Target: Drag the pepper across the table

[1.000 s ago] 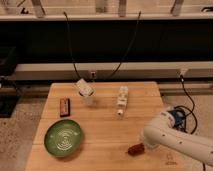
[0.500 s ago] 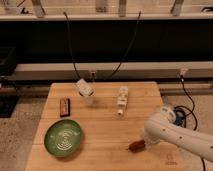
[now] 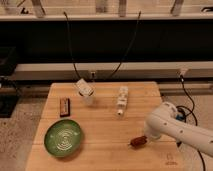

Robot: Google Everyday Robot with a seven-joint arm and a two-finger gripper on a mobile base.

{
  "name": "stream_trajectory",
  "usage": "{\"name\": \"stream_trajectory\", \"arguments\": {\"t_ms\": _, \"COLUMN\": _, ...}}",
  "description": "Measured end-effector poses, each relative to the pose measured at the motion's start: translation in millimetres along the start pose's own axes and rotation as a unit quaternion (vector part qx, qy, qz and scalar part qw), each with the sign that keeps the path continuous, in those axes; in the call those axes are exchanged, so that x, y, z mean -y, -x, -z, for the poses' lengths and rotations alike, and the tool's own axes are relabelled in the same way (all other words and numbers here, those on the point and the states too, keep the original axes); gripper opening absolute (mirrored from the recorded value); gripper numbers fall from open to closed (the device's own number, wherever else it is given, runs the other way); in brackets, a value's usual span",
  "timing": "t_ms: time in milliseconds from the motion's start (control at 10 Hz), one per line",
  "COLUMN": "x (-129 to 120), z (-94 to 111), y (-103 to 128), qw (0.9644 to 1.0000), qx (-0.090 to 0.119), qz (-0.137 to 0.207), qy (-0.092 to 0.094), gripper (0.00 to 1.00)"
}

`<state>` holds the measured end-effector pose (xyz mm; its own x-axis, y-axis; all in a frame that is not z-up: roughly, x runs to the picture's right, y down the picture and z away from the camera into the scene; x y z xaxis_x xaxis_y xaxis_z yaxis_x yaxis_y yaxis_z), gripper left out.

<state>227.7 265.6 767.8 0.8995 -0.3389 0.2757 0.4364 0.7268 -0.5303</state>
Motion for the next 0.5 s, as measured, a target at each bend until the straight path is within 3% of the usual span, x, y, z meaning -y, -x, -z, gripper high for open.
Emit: {"name": "stream_trajectory", "arguments": {"t_ms": 500, "x": 9.8, "z": 2.4, "y": -9.5, "qw": 1.0000, "qx": 0.003, "qz": -0.003, "qy": 0.000, "gripper": 0.03}}
